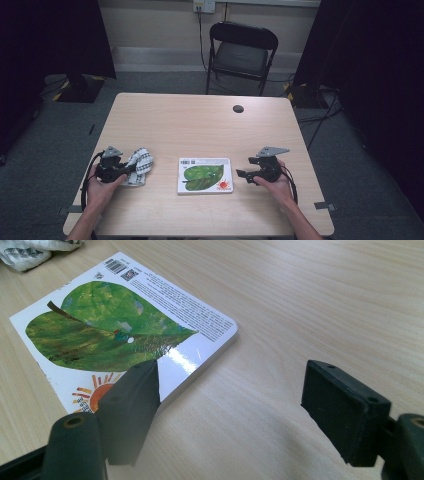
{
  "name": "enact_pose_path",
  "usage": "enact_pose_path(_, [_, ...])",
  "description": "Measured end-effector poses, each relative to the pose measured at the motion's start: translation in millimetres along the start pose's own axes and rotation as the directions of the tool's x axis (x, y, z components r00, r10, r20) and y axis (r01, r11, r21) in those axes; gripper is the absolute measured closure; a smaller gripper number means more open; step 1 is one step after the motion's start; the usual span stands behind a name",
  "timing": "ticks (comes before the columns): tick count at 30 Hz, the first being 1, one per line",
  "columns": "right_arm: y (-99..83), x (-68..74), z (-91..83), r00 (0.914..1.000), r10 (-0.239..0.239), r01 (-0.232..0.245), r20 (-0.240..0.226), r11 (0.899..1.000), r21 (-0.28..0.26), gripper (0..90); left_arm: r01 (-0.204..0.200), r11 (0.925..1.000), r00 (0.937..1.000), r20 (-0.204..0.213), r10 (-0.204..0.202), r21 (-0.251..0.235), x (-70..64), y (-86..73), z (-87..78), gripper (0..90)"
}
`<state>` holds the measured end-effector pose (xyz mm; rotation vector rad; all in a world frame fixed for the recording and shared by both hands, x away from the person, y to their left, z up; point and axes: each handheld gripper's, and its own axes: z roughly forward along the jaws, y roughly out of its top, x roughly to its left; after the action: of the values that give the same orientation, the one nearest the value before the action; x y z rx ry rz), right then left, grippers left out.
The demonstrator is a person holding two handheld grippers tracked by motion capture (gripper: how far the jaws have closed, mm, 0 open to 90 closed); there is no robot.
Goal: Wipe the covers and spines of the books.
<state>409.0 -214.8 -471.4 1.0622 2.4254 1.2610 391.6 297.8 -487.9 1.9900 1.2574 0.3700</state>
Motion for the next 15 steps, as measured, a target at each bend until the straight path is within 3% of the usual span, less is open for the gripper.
enact_pose_path(1, [-0.2,-0.3,0.5,1.0000,-0.001,0.001,-0.001,1.000,0.003,22.7,0.015,0.9998,0.9996,0.023,-0.015,-0.009,2.3,-1.4,0.1,71.2])
enact_pose_path(4, [-0.2,0.1,0.5,1.0000,-0.004,0.004,0.000,1.000,0.006,22.6,-0.004,1.0000,0.9996,0.028,0.004,-0.008,1.2,-1.4,0.4,66.8])
enact_pose_path(6, [-0.2,0.6,0.5,1.0000,-0.004,0.004,0.000,1.000,0.006,22.4,-0.030,0.9996,0.9996,0.002,0.030,-0.003,-2.3,-0.7,1.1,64.7])
enact_pose_path(10, [-0.2,0.7,1.0,1.0000,-0.006,0.006,0.001,1.000,0.008,22.2,-0.041,0.9991,0.9991,-0.010,0.041,0.003,-4.9,0.7,2.1,61.6])
enact_pose_path(11, [-0.2,0.7,1.0,1.0000,-0.006,0.006,0.001,1.000,0.008,22.2,-0.017,0.9999,0.9998,-0.009,0.017,0.002,-5.0,0.8,2.2,61.6])
enact_pose_path(13, [-0.1,0.8,1.1,1.0000,-0.006,0.006,0.000,1.000,0.009,22.2,-0.011,0.9999,0.9999,0.003,0.011,0.013,-4.2,1.7,1.7,53.9])
enact_pose_path(15, [-0.3,0.4,1.3,1.0000,-0.005,0.005,-0.001,1.000,0.010,22.2,-0.040,0.9992,0.9990,-0.020,0.040,0.008,-7.5,1.7,3.3,53.6])
